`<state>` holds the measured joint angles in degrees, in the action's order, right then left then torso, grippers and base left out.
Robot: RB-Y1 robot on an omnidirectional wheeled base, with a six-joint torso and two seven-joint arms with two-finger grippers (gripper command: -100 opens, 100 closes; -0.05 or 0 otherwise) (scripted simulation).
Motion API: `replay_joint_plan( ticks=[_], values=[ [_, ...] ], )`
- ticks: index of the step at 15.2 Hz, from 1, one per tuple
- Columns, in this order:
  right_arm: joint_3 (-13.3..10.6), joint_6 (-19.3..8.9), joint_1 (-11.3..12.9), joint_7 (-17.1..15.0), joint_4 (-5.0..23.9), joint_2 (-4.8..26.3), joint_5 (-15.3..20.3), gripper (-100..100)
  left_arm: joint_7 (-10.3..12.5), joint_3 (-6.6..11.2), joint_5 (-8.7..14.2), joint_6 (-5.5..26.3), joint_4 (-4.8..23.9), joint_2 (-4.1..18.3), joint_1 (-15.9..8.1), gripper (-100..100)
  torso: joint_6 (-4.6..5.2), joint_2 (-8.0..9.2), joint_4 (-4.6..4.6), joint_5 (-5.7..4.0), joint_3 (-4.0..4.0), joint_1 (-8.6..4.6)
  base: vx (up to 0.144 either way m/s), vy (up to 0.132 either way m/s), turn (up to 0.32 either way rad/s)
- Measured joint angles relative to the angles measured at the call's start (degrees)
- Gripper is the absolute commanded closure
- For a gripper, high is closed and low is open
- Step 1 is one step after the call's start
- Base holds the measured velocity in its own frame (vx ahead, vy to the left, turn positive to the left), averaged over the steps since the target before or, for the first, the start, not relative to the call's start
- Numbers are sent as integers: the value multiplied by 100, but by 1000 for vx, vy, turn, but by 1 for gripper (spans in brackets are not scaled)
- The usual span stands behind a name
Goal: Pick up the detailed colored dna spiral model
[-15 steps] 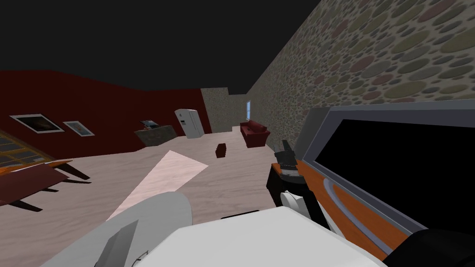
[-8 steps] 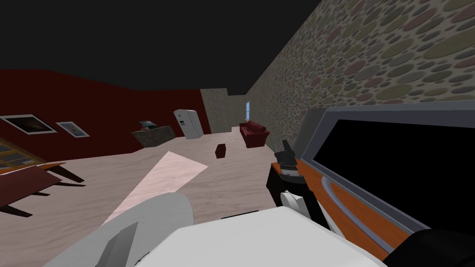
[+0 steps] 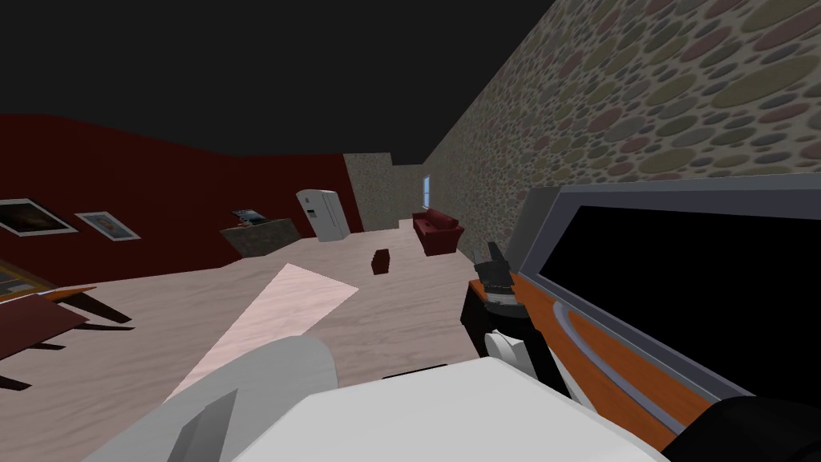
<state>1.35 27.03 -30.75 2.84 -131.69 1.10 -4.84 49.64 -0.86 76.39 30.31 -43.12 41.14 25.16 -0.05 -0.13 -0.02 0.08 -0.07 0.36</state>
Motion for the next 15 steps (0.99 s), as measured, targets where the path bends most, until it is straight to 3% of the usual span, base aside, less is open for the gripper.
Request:
replay_joint_plan(
  ticks=[6, 15],
  values=[
    [0, 0, 0, 0, 0, 0, 0, 0, 714, 92, -651, -28, -550, -203, 320, -100, -1, 0, 0, 4, 0, 1, -2, 48, -47],
    [-1, 0, 0, 0, 0, -1, 0, 0, 1766, 256, -1733, -84, -1437, -562, 850, -100, -7, 7, -1, 17, 3, -23, -7, 0, -24]
  ],
)
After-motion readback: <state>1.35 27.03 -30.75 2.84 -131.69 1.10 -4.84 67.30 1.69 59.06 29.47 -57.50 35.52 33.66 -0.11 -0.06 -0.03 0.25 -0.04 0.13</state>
